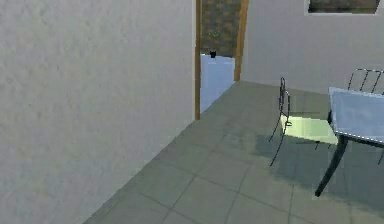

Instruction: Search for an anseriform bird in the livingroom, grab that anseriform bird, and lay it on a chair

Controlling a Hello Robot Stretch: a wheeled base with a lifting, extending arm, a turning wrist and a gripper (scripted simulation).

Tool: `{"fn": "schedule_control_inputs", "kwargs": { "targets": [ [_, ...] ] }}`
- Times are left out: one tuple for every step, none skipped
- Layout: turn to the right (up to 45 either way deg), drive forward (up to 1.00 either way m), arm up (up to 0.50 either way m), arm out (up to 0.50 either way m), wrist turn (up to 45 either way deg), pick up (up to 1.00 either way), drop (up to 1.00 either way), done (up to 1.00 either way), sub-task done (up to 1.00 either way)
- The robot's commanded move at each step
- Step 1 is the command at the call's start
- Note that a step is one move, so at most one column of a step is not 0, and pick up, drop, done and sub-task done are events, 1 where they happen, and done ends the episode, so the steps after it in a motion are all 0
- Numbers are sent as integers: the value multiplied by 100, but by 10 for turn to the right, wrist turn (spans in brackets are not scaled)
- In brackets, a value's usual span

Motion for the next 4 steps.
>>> {"fn": "schedule_control_inputs", "kwargs": {
  "targets": [
    [90,0,0,0,0,0,0,0,0],
    [0,100,0,0,0,0,0,0,0],
    [60,0,0,0,0,0,0,0,0],
    [0,60,0,0,0,0,0,0,0]
  ]
}}
